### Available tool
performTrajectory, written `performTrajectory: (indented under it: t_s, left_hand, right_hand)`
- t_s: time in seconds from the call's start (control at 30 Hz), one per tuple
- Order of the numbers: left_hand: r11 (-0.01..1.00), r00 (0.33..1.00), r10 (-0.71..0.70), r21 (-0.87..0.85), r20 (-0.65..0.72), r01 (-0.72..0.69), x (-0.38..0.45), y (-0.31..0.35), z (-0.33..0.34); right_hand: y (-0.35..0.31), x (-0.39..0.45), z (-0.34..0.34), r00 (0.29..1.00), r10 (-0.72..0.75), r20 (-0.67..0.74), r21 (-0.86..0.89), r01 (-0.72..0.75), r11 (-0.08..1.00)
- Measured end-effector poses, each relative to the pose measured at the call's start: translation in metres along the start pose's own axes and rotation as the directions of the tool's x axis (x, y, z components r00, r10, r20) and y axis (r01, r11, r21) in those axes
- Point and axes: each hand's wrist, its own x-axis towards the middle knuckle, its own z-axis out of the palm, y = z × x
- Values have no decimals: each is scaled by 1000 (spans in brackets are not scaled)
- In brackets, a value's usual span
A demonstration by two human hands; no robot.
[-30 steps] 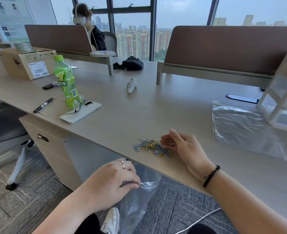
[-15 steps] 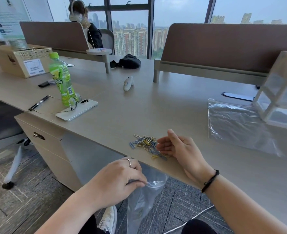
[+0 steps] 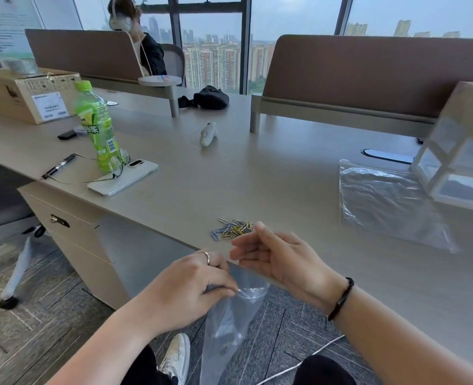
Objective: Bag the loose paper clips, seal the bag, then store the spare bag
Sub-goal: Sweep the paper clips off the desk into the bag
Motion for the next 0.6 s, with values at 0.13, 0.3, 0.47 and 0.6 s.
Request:
performTrajectory:
  t_s: [0.13,0.3,0.47,0.6]
  left_hand:
    - [1000,1000,7,3,2,-7,-1,2,1]
    - [1000,1000,6,10,3,-6,-1,3,-1]
    - [1000,1000,1,11,-7,-1,-1,2,-3]
    - [1000,1000,-1,24,-14,1,-2,0,-5]
  right_hand:
    - [-3,9,-24,971,-66,-230,41,77,996]
    - [-1,10,-48,901,-329,-283,-687,49,725]
    - [5,4,-35,963,-247,111,-965,164,207]
    - [10,1,-29,970,-181,160,-970,188,151]
